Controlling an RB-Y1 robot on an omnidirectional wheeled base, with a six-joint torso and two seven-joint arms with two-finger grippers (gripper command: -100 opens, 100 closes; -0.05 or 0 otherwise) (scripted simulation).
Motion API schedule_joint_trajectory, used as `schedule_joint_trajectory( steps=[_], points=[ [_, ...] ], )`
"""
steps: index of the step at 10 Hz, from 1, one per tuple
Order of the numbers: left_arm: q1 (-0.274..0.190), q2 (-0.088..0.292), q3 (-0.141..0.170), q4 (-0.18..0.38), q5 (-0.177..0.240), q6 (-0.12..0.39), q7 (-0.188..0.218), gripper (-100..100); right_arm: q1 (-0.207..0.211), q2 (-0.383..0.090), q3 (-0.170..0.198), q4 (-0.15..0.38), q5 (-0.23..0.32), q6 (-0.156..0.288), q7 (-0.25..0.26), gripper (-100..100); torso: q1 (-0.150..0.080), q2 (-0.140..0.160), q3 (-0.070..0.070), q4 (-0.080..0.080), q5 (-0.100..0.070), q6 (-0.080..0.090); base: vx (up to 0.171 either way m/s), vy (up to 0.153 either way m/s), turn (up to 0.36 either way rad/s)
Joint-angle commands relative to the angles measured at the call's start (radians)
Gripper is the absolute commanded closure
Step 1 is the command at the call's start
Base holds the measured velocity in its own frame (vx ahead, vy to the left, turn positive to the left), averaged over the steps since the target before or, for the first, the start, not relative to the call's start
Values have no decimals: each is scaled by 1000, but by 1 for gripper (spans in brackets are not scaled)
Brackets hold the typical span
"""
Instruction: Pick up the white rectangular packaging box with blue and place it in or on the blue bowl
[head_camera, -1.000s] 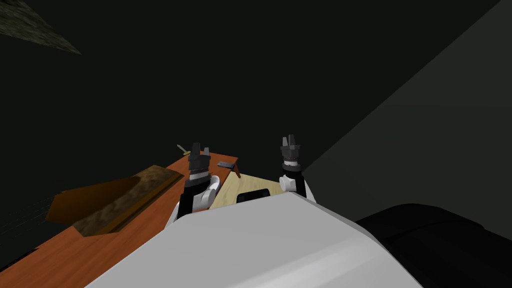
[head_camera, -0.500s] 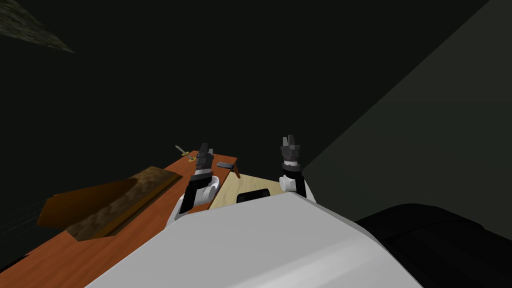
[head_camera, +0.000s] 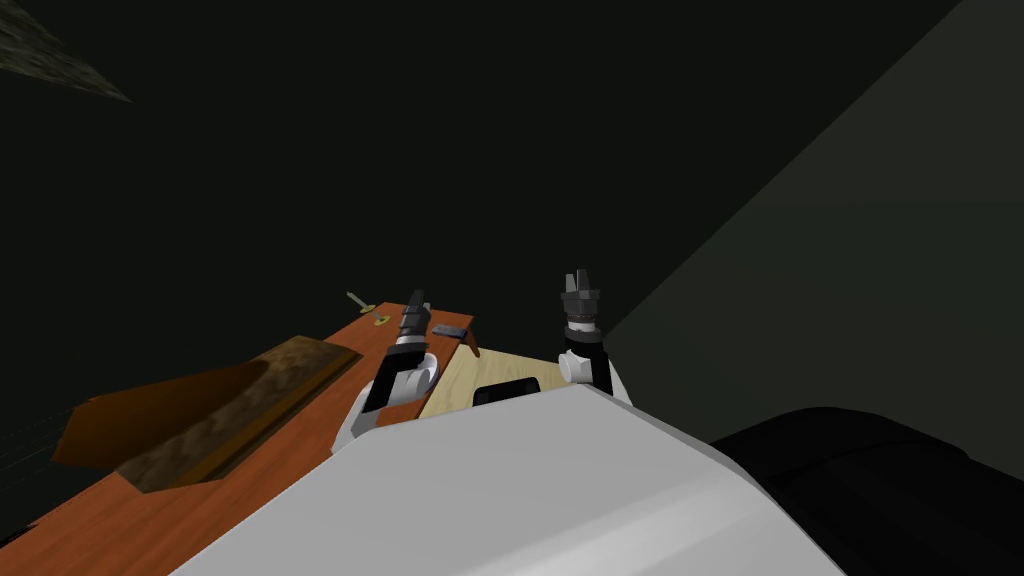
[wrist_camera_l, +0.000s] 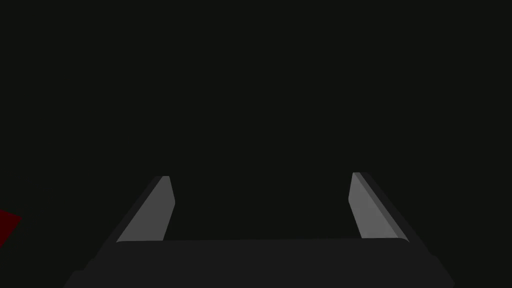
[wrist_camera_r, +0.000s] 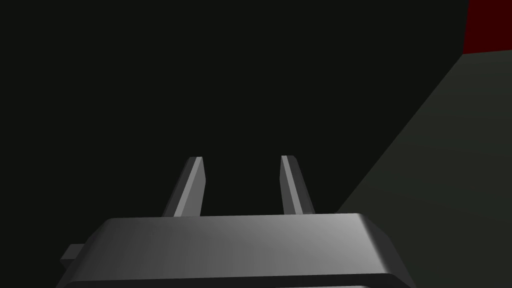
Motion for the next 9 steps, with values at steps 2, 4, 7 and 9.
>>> schedule_joint_trajectory(
  steps=[2,4,7,9],
  points=[
    [-33,14,11,38,5,80,-2,-100,0,0,0,0,0,0,0,0,0,0,0,0,0,0,1,7,-35],
    [-60,29,22,72,11,141,-3,-100,0,0,0,0,0,0,0,0,0,0,0,0,0,0,1,8,-39],
    [-89,45,34,108,17,207,-4,-100,0,0,0,0,0,0,0,0,0,0,0,0,0,0,3,7,-25],
    [-118,60,47,145,24,272,-4,-100,0,0,0,0,0,0,0,0,0,0,0,0,0,0,5,7,-46]
  ],
)
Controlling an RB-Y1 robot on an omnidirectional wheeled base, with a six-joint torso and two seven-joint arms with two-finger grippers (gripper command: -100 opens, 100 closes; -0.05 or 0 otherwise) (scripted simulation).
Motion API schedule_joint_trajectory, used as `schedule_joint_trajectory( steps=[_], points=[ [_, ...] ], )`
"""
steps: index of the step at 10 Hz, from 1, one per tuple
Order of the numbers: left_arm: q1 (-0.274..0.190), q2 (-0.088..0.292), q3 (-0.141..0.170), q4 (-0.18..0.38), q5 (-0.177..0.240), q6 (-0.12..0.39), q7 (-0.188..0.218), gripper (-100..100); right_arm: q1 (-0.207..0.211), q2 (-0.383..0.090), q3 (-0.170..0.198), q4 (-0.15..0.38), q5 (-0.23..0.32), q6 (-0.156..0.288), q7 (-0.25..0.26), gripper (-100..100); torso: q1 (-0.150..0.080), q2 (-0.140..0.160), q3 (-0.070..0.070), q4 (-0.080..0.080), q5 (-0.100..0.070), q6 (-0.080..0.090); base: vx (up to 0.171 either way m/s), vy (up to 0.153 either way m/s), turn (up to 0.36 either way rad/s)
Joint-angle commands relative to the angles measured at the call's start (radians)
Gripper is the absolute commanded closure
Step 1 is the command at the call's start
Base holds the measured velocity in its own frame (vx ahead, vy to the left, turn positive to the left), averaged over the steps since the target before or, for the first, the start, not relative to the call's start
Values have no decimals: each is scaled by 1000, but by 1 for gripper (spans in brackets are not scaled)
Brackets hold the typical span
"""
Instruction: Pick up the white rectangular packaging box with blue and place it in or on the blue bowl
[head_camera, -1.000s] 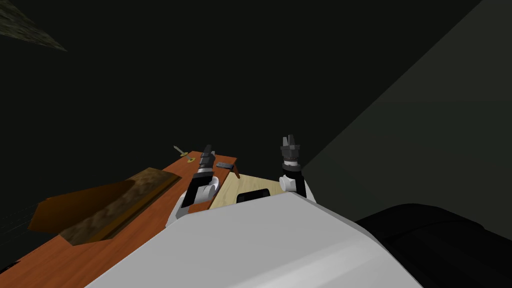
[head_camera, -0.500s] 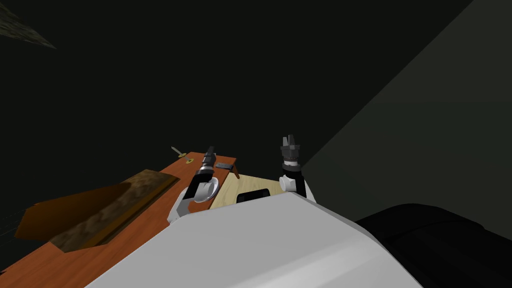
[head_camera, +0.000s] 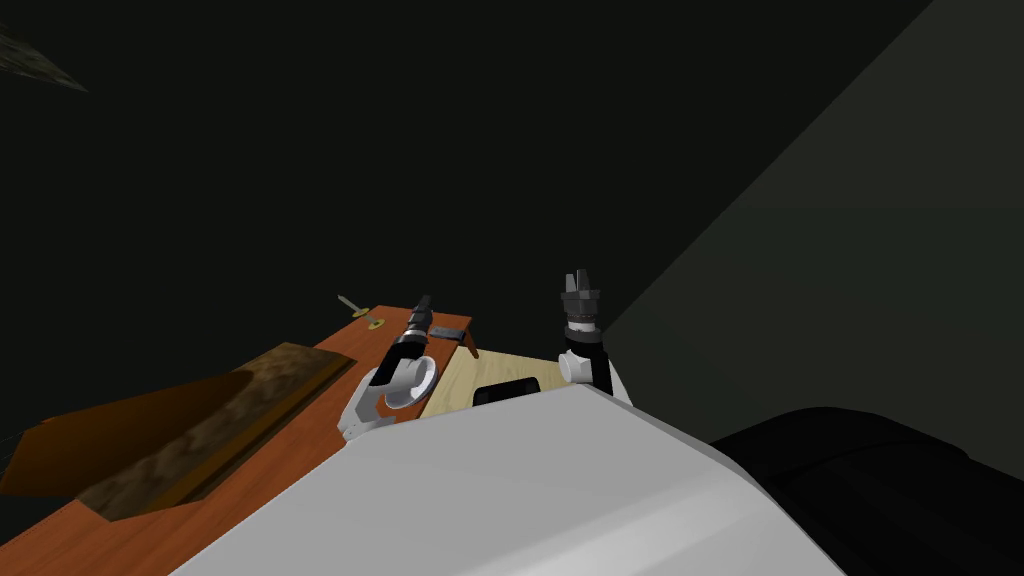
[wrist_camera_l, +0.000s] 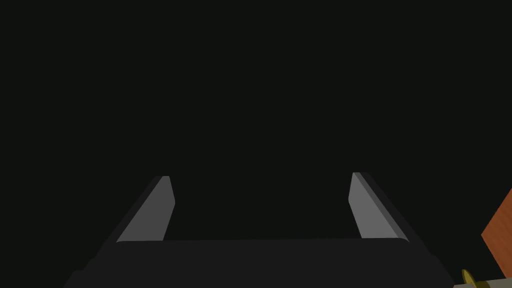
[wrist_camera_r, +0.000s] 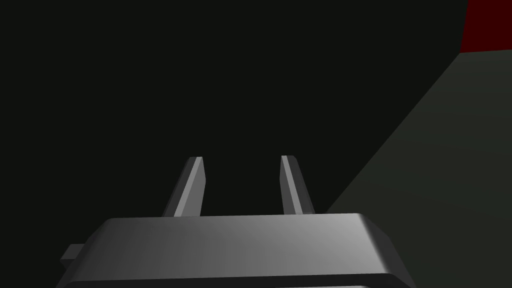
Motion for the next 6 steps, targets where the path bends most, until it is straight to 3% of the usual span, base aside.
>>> schedule_joint_trajectory(
  steps=[1,2,3,5,6],
  points=[
    [-34,11,12,50,5,50,-4,-100,0,0,0,0,0,0,0,0,0,0,0,0,0,0,10,13,-63],
    [-34,11,12,54,5,82,-4,-100,0,0,0,0,0,0,0,0,0,0,0,0,0,0,10,13,-28],
    [-63,25,25,86,13,113,-4,-100,0,0,0,0,0,0,0,0,0,0,0,0,0,0,12,12,-49],
    [-63,25,25,95,13,153,-4,-100,0,0,0,0,0,0,0,0,0,-1,0,0,0,0,9,8,-18],
    [-92,39,38,137,21,187,-5,-100,0,0,0,0,0,0,0,0,0,0,0,0,0,0,14,9,-65]
  ],
)
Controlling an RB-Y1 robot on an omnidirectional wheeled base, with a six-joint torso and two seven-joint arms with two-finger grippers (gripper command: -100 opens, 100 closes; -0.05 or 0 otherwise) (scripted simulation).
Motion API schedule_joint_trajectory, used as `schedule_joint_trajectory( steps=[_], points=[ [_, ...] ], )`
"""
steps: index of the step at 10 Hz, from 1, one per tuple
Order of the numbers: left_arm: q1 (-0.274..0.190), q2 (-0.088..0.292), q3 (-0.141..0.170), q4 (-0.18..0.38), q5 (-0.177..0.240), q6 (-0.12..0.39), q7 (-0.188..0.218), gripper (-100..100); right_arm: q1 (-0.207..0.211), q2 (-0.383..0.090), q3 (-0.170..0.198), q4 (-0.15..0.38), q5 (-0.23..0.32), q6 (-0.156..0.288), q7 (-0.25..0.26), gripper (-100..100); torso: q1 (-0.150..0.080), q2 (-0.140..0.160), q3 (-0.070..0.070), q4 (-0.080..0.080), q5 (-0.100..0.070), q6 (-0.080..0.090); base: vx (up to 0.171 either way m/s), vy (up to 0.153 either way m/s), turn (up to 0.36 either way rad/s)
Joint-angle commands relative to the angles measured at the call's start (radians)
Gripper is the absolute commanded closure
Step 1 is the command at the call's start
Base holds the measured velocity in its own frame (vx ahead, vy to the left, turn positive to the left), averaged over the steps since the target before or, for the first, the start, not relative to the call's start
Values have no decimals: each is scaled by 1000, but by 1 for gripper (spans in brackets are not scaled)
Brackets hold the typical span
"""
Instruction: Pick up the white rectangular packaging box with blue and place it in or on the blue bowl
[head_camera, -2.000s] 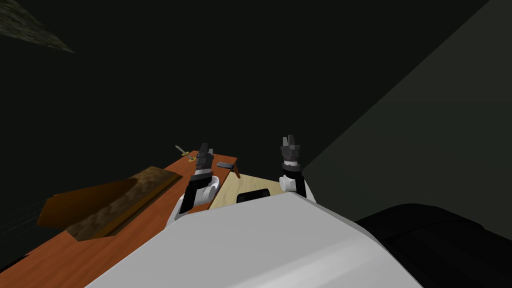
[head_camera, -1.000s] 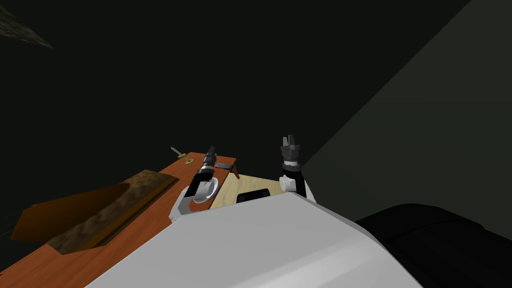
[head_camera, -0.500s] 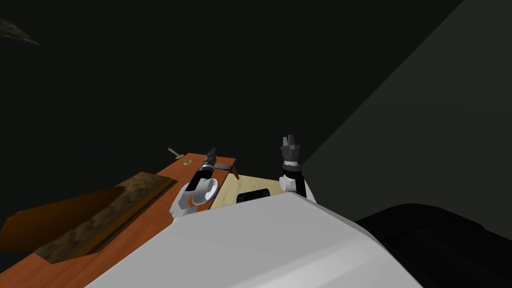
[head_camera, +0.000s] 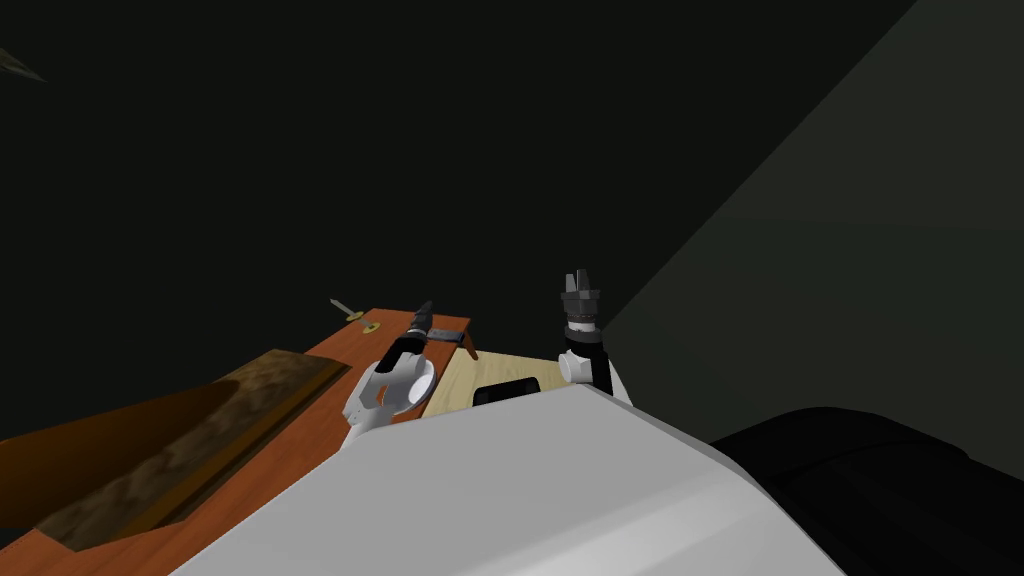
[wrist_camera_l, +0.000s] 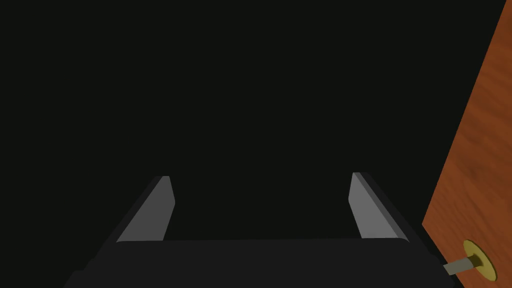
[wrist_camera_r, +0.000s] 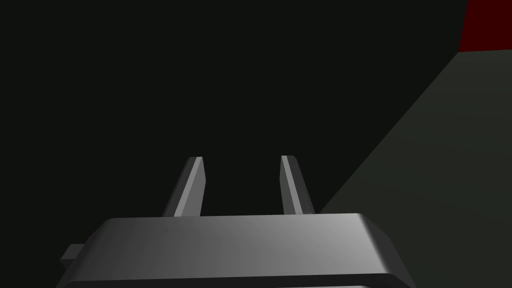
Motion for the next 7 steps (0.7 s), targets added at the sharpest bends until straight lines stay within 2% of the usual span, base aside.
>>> schedule_joint_trajectory(
  steps=[1,2,3,4,5,6,7],
  points=[
    [-14,6,6,18,3,50,-1,-100,0,0,0,0,0,0,0,0,0,0,0,0,0,0,13,12,-39],
    [-14,6,6,18,3,61,-1,-100,0,0,0,0,0,0,0,0,0,0,0,0,0,0,7,7,5],
    [-42,18,19,61,12,101,-1,-100,0,0,0,0,0,0,0,0,0,0,0,0,0,0,17,9,-60],
    [-42,18,19,61,12,129,-1,-100,0,0,0,0,0,0,0,0,0,0,0,0,0,0,18,9,-47],
    [-70,30,32,99,21,157,-2,-100,0,0,0,0,0,0,0,0,0,0,0,0,0,0,25,13,-68],
    [-70,30,32,105,21,191,-2,-100,0,0,0,0,0,0,0,0,0,-1,0,0,0,0,24,19,-39],
    [-70,30,32,105,21,201,-2,-100,0,0,0,0,0,0,0,0,0,-1,-1,0,0,0,14,9,6]
  ],
)
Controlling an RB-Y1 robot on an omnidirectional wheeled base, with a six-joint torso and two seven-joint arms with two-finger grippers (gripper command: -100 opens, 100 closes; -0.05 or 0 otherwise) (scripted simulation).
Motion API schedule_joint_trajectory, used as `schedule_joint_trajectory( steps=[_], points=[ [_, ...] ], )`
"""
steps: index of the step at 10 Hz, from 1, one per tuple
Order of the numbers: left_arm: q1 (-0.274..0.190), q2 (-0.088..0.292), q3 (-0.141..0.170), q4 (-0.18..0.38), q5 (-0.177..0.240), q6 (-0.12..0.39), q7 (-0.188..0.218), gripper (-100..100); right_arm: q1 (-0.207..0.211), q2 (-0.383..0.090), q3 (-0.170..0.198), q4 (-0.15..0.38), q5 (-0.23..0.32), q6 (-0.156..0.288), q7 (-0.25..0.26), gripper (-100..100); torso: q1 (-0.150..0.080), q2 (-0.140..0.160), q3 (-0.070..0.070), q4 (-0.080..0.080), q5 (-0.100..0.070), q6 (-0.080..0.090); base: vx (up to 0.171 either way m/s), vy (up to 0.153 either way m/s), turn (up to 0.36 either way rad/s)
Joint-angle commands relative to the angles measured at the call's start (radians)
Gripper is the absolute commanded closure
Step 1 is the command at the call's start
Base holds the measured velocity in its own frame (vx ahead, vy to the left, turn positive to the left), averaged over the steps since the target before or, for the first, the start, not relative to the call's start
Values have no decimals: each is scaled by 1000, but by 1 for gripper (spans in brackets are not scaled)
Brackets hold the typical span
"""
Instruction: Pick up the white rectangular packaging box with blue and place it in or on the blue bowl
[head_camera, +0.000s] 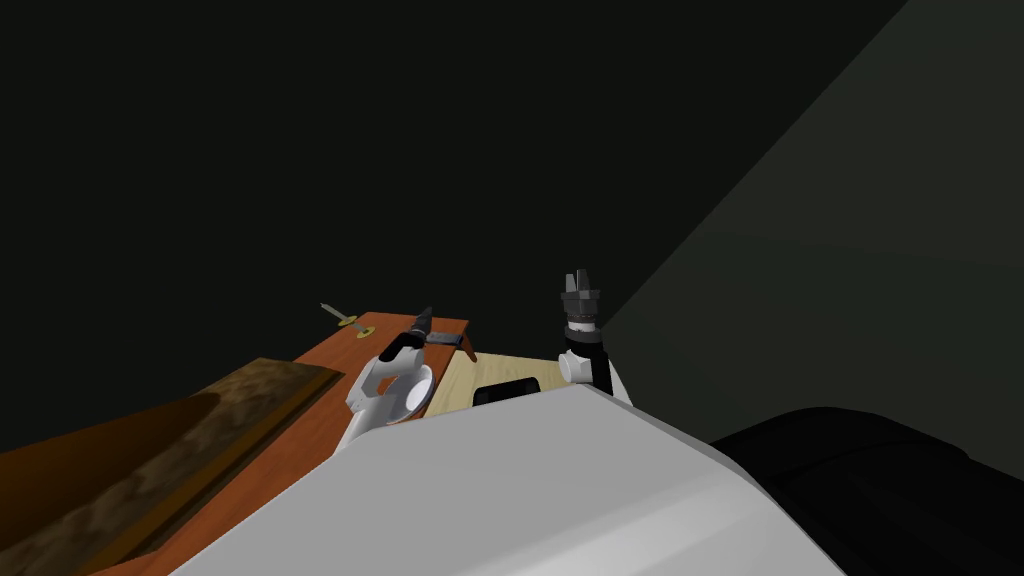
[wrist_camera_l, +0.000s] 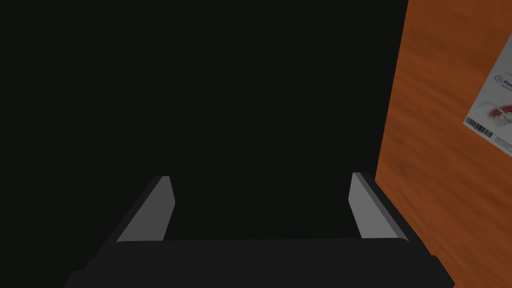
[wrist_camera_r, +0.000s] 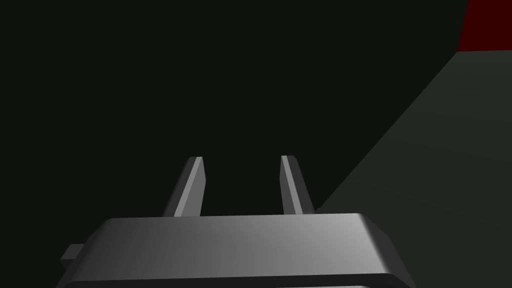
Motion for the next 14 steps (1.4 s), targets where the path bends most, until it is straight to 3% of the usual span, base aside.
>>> schedule_joint_trajectory(
  steps=[1,2,6,7,10,12,13,14],
  points=[
    [-23,14,13,44,13,50,0,-100,0,0,0,0,0,0,0,0,0,0,0,0,0,0,26,6,-57],
    [-23,14,13,44,13,78,0,-100,0,0,0,0,0,0,0,0,0,0,0,0,0,0,26,11,-49],
    [-75,32,39,132,32,209,-2,-100,0,0,0,0,0,0,0,0,0,-1,-1,0,0,0,31,16,-54],
    [-75,32,39,133,32,215,-2,-100,0,0,0,0,0,0,0,0,0,-1,0,0,0,0,12,7,2],
    [-124,46,64,220,51,312,-4,-100,0,0,0,0,0,0,0,0,0,-1,0,0,0,0,31,14,-65],
    [-124,46,64,220,51,346,-4,-100,0,0,0,0,0,0,0,0,1,-1,-1,0,0,0,25,15,-12],
    [-148,52,75,262,61,387,-5,-100,0,0,0,0,0,0,0,0,0,0,0,0,0,0,31,16,-67],
    [-148,52,75,262,61,409,-5,-100,0,0,0,0,0,0,0,0,0,-1,0,0,0,0,30,16,-42]
  ],
)
